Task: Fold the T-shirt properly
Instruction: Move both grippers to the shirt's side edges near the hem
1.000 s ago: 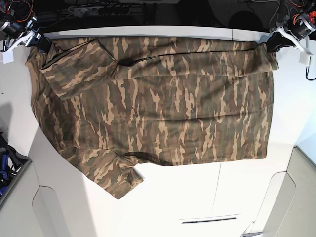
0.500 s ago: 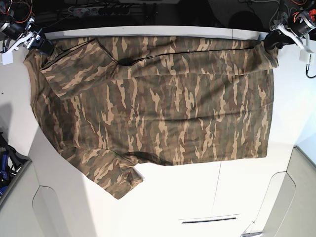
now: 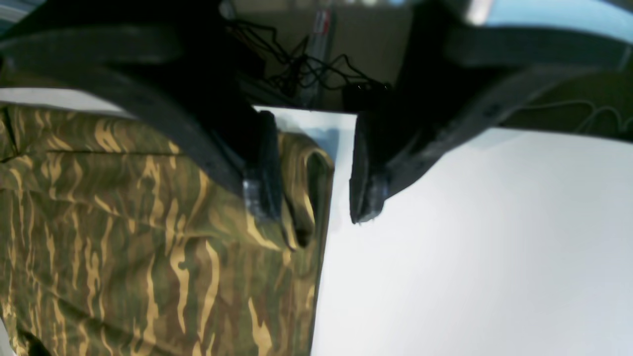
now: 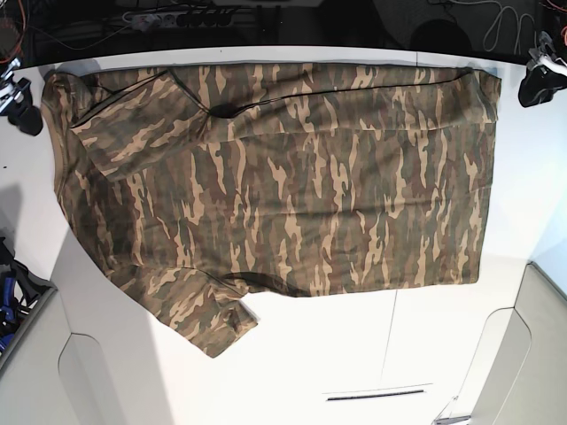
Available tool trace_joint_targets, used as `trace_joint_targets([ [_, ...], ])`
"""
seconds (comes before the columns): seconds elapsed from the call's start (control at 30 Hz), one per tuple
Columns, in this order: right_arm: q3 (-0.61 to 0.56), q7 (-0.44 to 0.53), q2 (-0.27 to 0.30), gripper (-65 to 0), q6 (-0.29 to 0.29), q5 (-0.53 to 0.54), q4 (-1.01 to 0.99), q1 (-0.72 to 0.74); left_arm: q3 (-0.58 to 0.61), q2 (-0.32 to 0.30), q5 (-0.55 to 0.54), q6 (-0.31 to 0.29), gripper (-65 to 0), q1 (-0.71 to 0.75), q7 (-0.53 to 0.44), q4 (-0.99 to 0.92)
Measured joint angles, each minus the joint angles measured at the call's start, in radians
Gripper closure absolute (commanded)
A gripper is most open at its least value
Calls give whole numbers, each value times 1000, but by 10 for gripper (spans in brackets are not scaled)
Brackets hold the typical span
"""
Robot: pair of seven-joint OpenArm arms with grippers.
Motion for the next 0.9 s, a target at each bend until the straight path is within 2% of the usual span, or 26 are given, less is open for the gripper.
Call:
trace_joint_targets([
  [0.1,3,47,3,-257,0,-52,0,54,0,-2,3,0,-266,-26,5,0],
  [0.23,2,100,15,-257,-1,-130,0,132,0,-2,22,0,-349,-82,7,0],
  [0.4,3,159,16,-257,-16,-240,0,244,7,-8,67,0,-355,-166,7,0],
  [0.53,-10,173,17,-257,-21,-292,0,335,66,-57,82,0,-355,-211,-2,0],
  [0.57,-27,177,17,-258,-23,-312,0,351,89,-69,105,0,-356,-222,-14,0],
  [0.73,-194,251,17,-358,-35,-465,-26,425,235,-121,264,-4,-383,-289,-124,-1],
  [0.9,-333,317,17,-360,-52,-574,-151,506,353,-141,361,31,-383,-382,-156,-42],
])
